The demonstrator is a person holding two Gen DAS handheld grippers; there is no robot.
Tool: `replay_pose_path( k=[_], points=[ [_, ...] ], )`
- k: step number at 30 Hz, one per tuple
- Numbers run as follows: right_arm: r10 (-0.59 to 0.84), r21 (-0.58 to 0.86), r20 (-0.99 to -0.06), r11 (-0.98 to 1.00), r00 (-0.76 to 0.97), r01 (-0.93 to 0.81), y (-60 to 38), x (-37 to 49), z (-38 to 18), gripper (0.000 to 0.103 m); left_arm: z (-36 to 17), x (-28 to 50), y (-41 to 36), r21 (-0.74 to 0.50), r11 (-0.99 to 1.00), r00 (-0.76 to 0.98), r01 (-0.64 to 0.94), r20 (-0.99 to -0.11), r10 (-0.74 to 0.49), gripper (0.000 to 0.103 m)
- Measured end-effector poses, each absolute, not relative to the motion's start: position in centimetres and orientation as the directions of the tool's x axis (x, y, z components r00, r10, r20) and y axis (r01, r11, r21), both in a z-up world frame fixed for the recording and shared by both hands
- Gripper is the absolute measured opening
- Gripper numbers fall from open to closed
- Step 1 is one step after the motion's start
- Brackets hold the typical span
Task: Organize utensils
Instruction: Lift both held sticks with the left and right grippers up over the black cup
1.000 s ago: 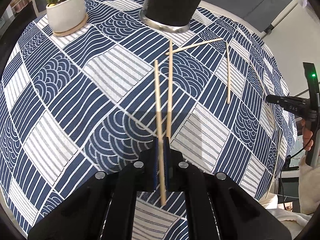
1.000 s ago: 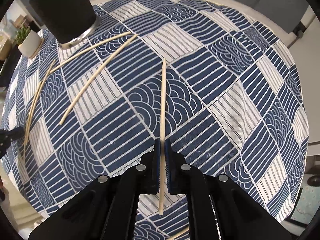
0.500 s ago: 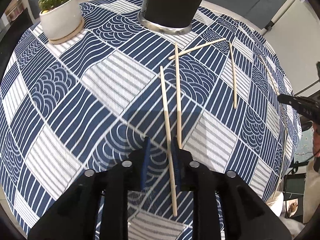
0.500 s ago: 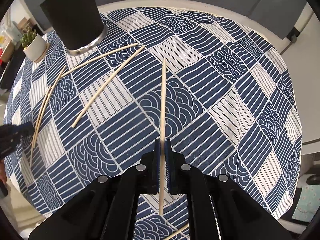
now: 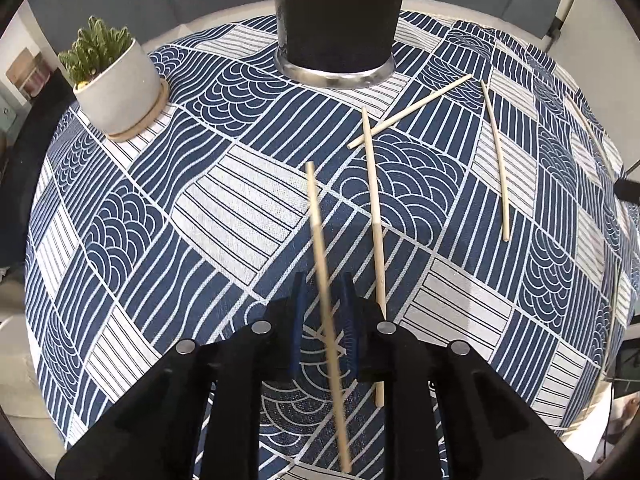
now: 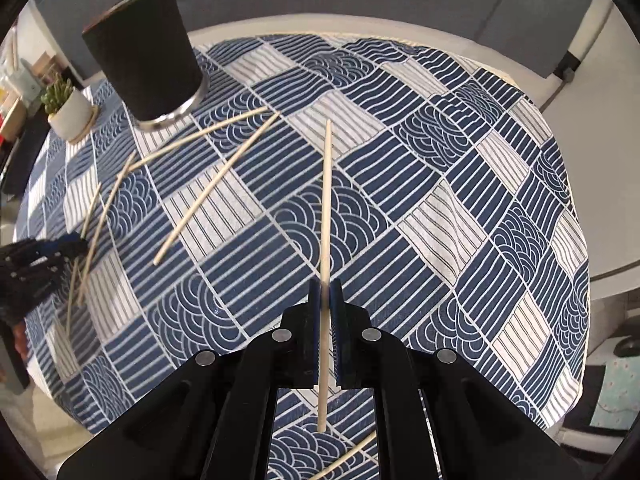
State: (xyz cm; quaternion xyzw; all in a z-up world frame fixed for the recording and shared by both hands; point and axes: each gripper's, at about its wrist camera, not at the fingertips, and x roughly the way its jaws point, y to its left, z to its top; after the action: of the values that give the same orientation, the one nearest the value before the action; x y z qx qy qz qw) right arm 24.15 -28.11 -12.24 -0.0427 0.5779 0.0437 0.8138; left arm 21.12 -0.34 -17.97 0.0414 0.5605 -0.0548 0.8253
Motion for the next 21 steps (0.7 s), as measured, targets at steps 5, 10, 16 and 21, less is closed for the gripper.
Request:
replay_pose_path(
  k=[5, 10, 16, 21],
  points=[
    [0.050, 0.003, -0.925, 0.992, 0.376, -0.125, -28.2, 24.1, -10.0, 0.005, -17.9, 21.4, 1.4, -0.052, 0.993, 0.336, 0.104, -0.938, -0.084, 0.006],
    [0.079, 0.028, -0.903, 0.992, 0.422, -0.126, -28.5, 24.4, -7.7, 0.005, -17.9, 21.1, 3.5, -0.058, 0.996, 0.307, 0.063, -0.949, -0.075, 0.005],
    [0.131, 0.072, -0.882, 0.987, 0.453, -0.144, -28.6, 25.0, -5.5, 0.005, -16.5, 20.3, 6.5, -0.047, 0.999, 0.304, 0.001, -0.952, -0.045, 0.005],
    [0.166, 0.087, -0.858, 0.980, 0.485, -0.181, -27.7, 25.9, -3.2, 0.005, -13.5, 20.3, 8.6, -0.030, 0.999, 0.335, -0.035, -0.942, -0.016, 0.005]
  ],
)
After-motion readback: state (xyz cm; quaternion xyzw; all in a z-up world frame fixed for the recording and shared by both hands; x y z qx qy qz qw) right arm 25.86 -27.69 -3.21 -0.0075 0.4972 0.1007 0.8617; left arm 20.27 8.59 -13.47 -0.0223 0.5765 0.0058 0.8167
